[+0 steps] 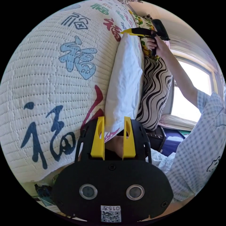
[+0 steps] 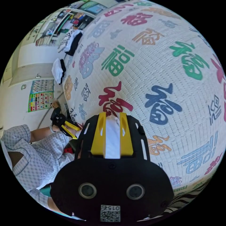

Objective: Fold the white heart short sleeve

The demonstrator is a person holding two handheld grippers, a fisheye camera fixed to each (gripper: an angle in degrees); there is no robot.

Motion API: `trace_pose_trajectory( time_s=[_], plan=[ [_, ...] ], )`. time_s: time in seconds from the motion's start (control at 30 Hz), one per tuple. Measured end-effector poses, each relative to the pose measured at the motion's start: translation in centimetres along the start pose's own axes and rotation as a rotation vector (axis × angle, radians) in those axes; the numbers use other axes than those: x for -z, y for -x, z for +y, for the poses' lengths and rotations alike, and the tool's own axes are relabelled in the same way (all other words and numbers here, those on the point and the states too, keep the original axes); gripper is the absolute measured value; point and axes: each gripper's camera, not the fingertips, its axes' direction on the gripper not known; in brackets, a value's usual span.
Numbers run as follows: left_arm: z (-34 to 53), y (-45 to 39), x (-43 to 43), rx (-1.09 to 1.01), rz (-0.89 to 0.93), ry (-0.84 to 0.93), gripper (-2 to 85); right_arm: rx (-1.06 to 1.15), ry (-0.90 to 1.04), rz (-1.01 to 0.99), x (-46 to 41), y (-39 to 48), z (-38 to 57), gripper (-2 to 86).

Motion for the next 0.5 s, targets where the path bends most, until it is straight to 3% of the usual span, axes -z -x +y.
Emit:
trace_pose_trajectory(
  time_s=[0.07, 0.23, 0.4, 0.5],
  plan=[
    [-0.6, 0.3, -0.6, -0.015, 0.000, 0.011, 7.2, -0.002, 0.113, 0.036, -1.3, 0.3, -2.0, 5.2],
    [-0.7, 0.3, -0.7, -0.041, -0.048, 0.016, 0.2, 0.035, 0.161, 0.120, -1.1, 1.2, -3.6, 0.4],
    [-0.6, 0.0, -1.3, 0.037, -0.076, -0.002, 0.4, 0.049, 0.158, 0.279, -1.8, 2.5, -4.3, -0.2],
    [-2.0, -3.4, -2.1, -0.052, -0.274, 0.129, 3.4, -0.022, 0.091, 0.195, -1.1, 1.6, -3.5, 0.8]
  ],
)
